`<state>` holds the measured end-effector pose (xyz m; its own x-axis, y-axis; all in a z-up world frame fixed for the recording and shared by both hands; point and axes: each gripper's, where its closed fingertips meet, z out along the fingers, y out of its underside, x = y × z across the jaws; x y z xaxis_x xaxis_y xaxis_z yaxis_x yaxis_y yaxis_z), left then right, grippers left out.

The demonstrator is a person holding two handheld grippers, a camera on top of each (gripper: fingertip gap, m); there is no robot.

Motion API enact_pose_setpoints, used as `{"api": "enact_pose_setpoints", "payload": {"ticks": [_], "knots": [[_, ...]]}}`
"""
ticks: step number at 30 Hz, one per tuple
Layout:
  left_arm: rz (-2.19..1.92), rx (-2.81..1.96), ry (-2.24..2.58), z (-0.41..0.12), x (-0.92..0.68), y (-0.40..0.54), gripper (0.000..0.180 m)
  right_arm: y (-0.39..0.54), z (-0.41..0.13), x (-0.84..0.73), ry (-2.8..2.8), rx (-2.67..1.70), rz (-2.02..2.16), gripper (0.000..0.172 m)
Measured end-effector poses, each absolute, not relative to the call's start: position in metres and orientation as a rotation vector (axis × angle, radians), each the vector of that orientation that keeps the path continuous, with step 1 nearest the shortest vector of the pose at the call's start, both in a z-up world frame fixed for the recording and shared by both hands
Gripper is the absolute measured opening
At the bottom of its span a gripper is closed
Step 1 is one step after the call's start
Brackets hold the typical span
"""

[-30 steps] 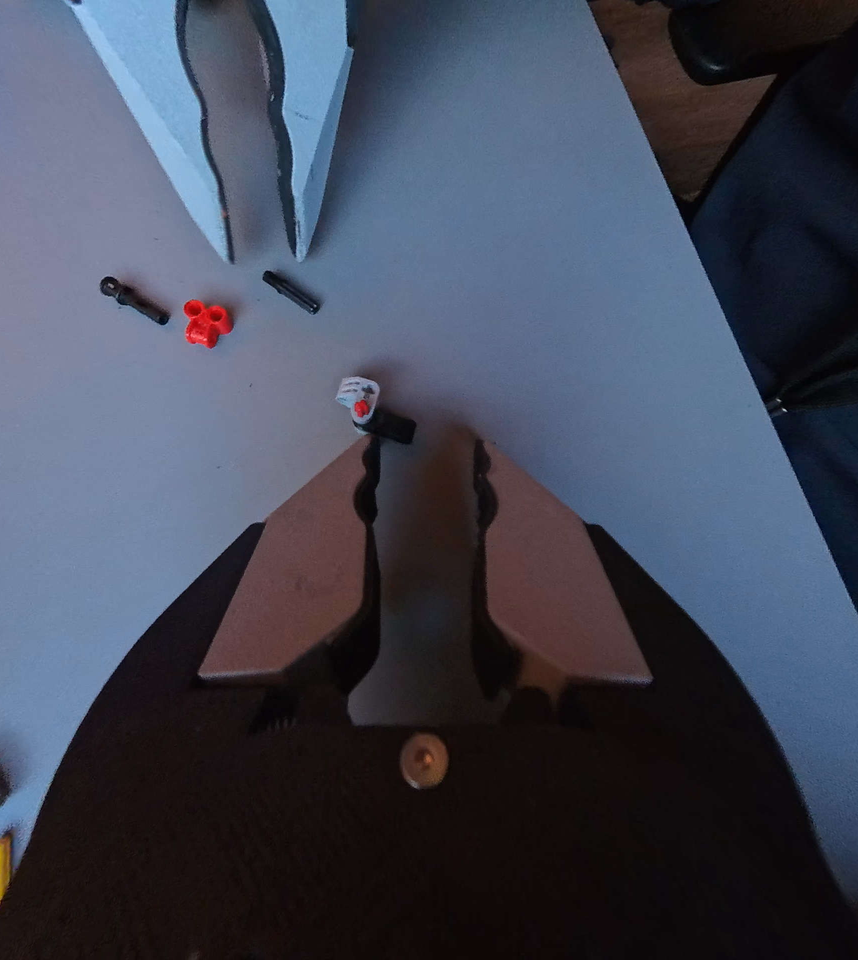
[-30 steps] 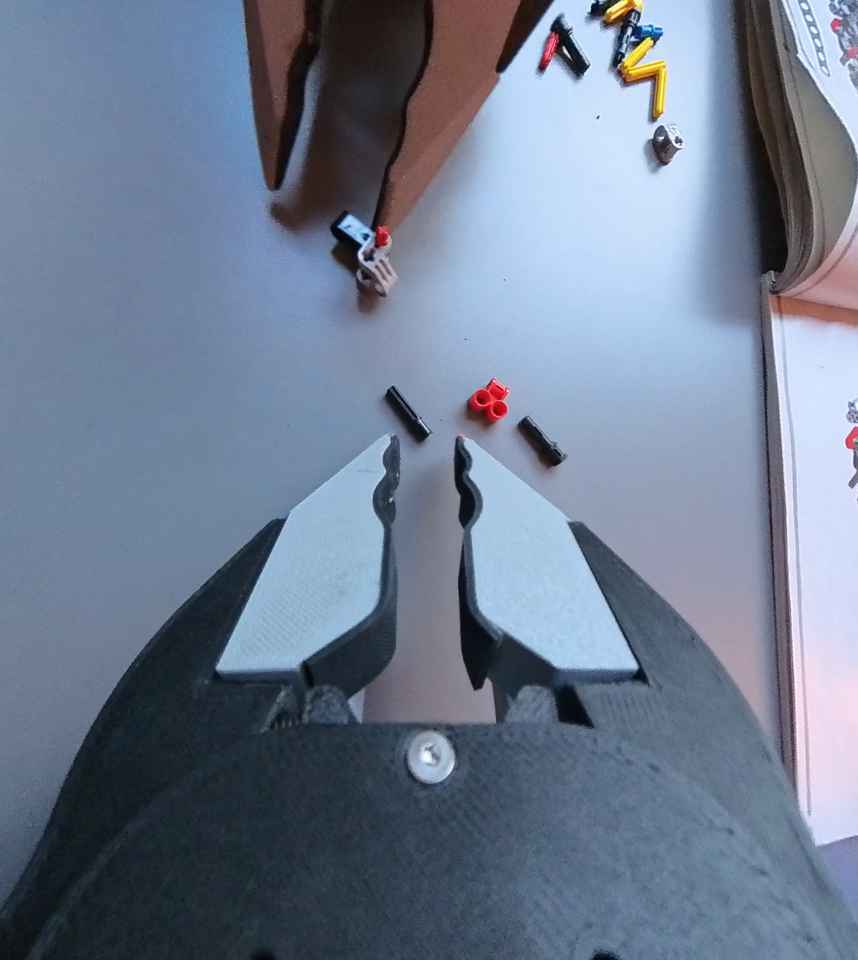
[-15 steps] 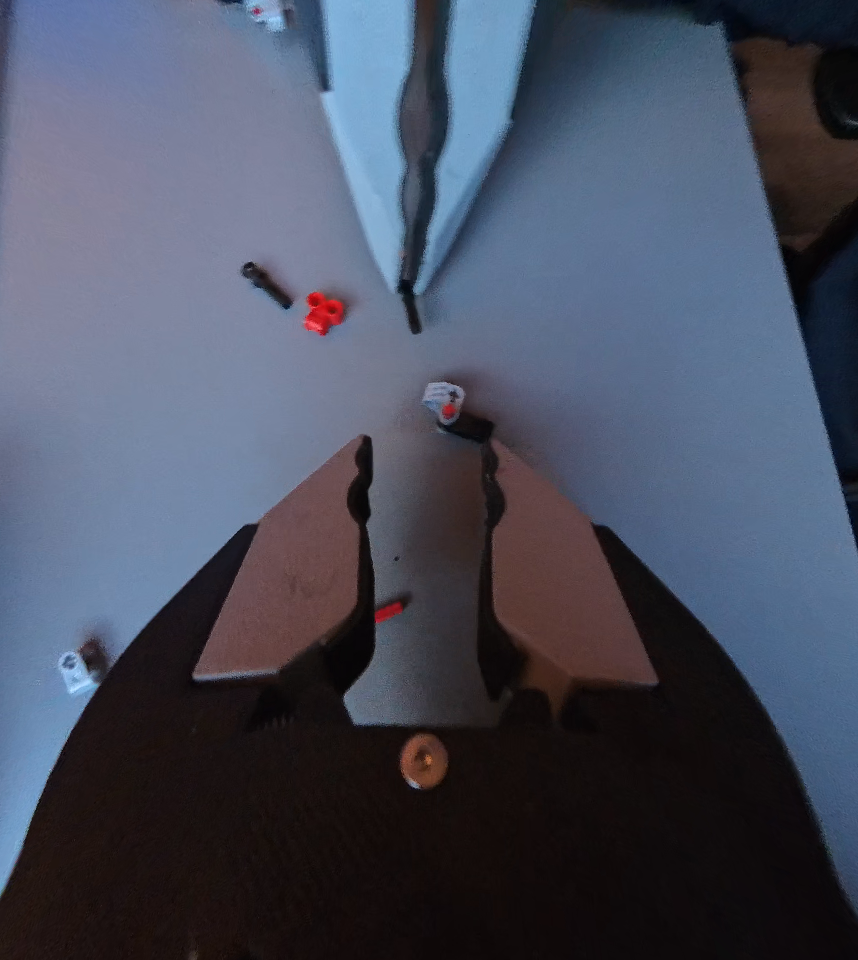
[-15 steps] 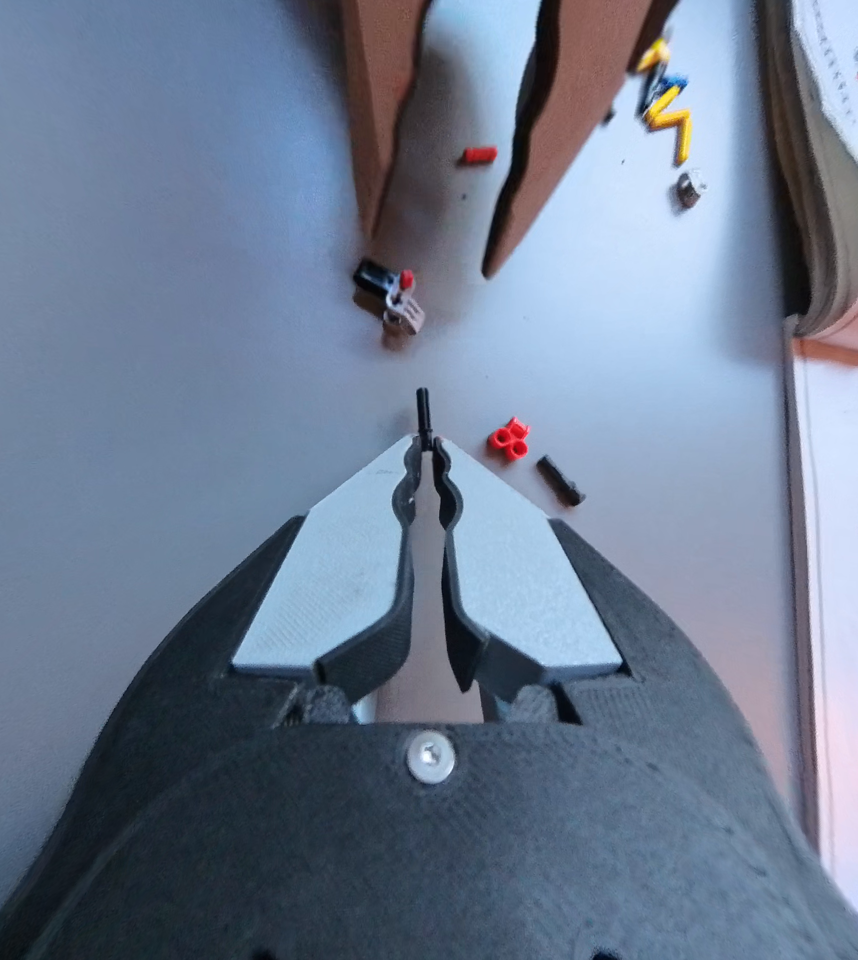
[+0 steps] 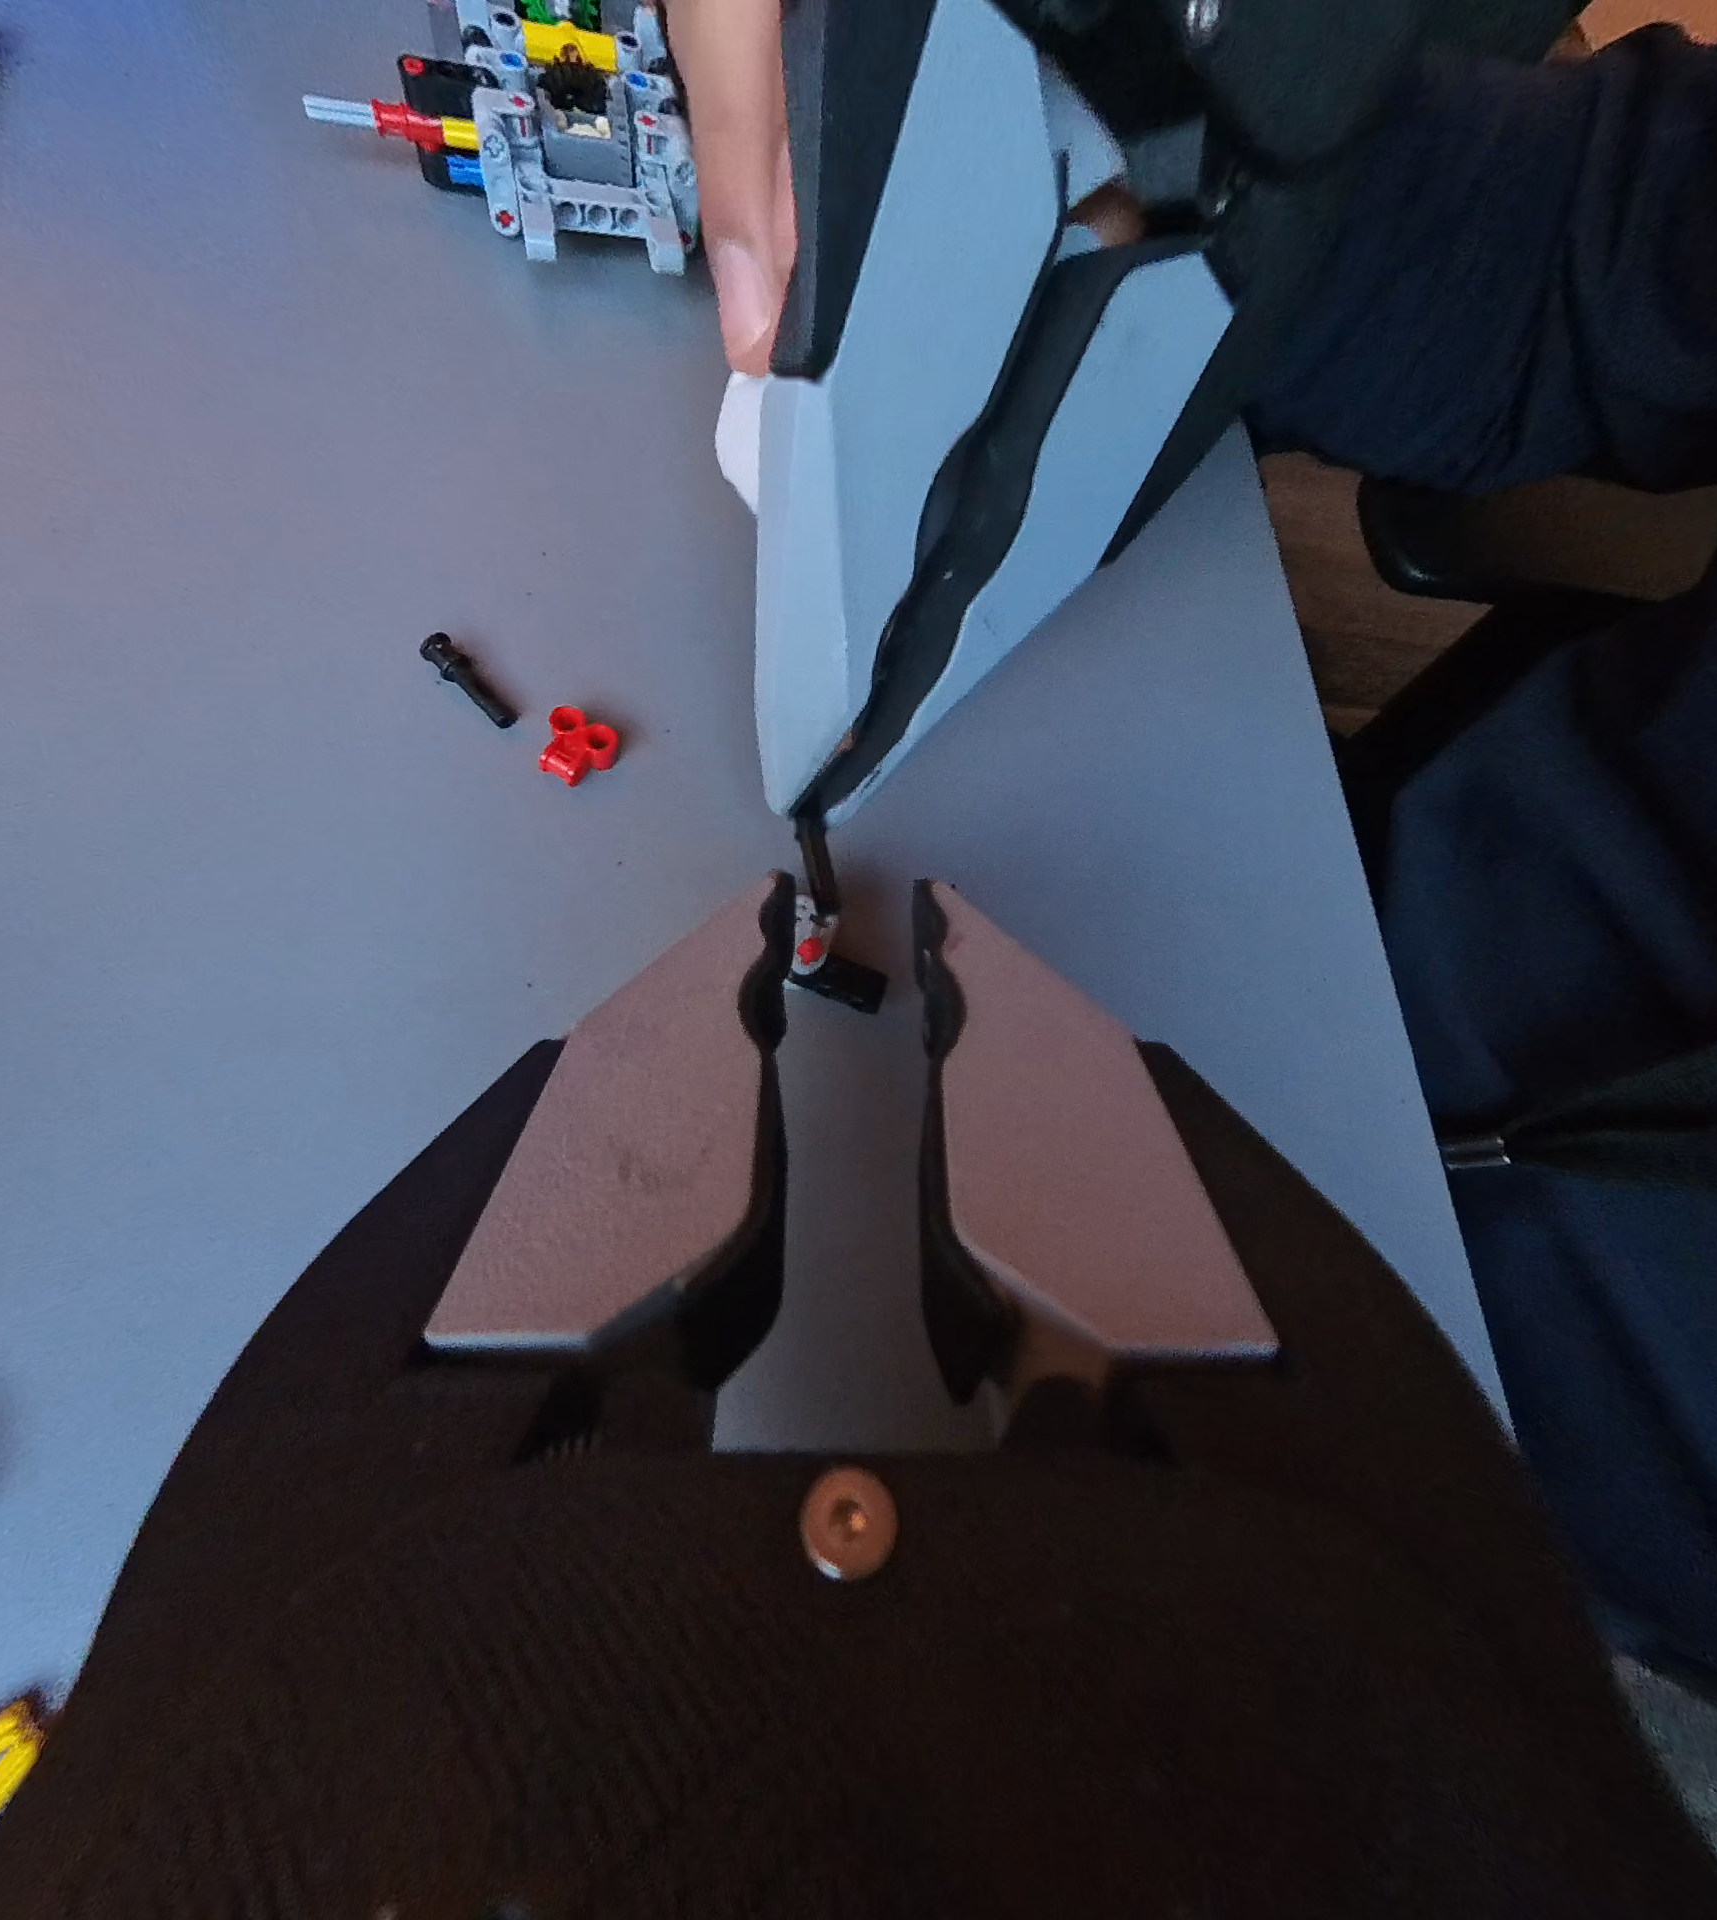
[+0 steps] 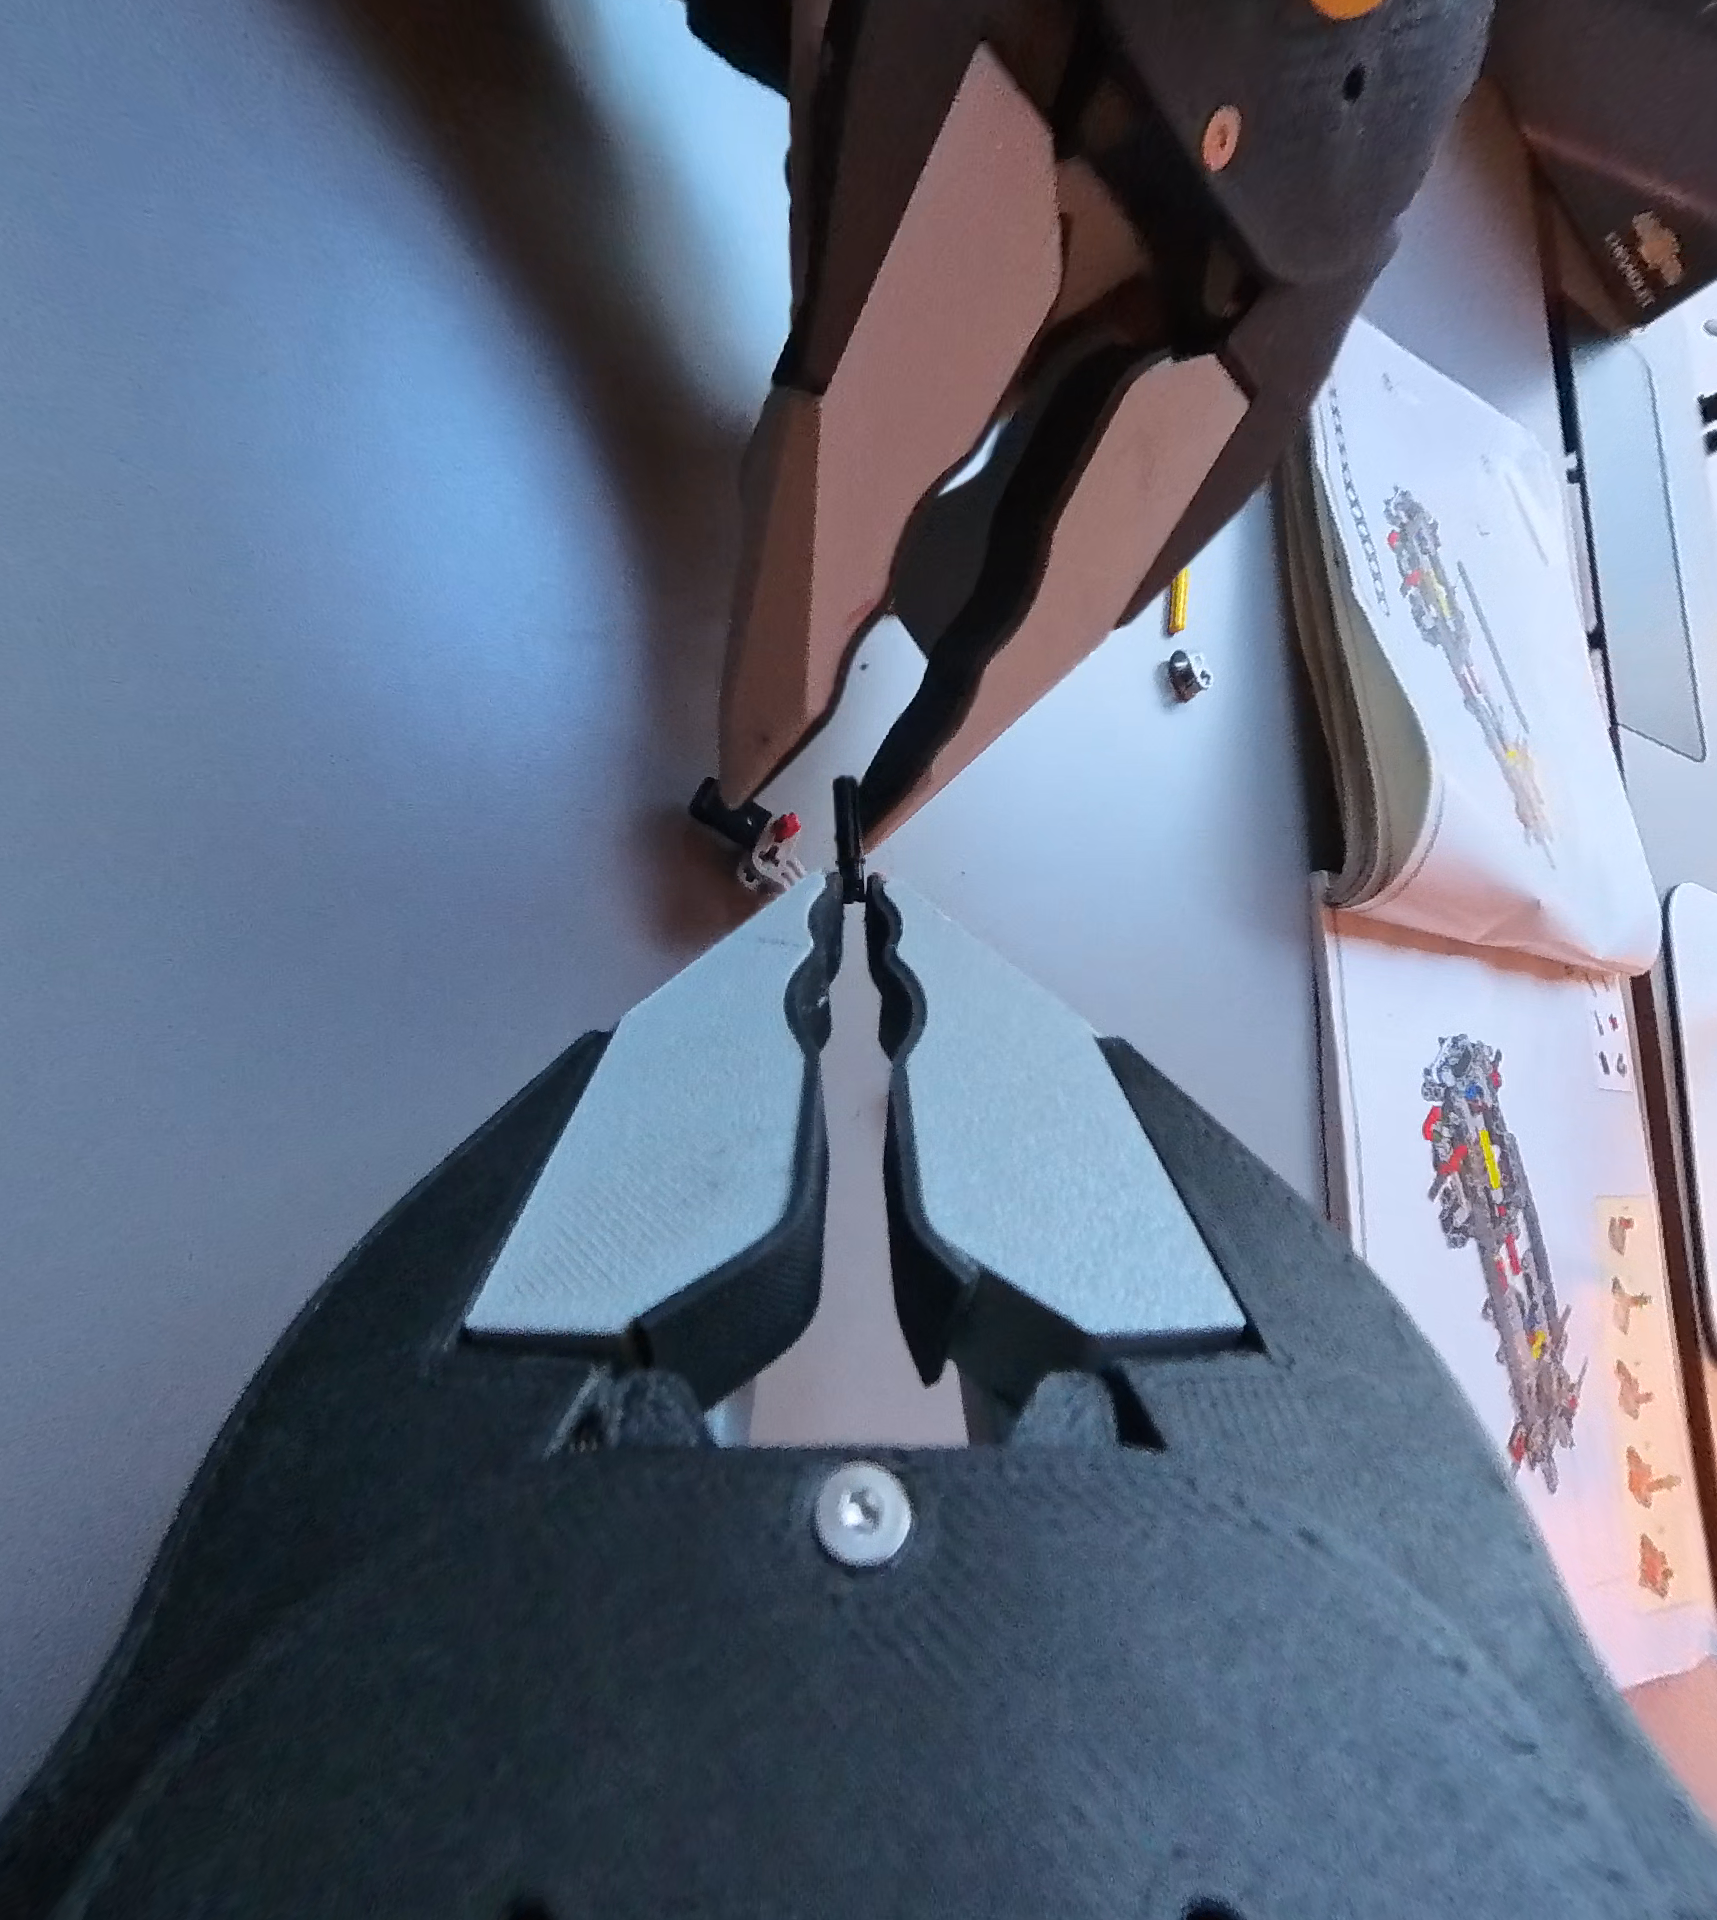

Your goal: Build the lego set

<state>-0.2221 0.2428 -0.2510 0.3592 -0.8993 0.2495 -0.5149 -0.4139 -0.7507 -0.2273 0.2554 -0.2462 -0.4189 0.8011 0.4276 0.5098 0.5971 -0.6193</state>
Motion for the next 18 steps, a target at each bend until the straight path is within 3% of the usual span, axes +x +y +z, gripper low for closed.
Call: {"api": "enact_pose_setpoints", "payload": {"ticks": [6, 12, 18], "knots": [[-0.883, -2.085, 1.182, -0.254, -0.224, 0.248, 0.003, 0.257, -0.245, -0.23, -2.09, -1.019, 0.526, 0.0], [-0.826, -2.017, 1.183, -0.249, -0.226, 0.254, 0.001, 0.26, -0.237, -0.231, -2.029, -1.015, 0.573, 0.0], [-0.676, -1.712, 1.211, -0.217, -0.222, 0.262, 0.001, 0.258, -0.202, -0.226, -1.811, -1.184, 1.104, 0.007]]}}
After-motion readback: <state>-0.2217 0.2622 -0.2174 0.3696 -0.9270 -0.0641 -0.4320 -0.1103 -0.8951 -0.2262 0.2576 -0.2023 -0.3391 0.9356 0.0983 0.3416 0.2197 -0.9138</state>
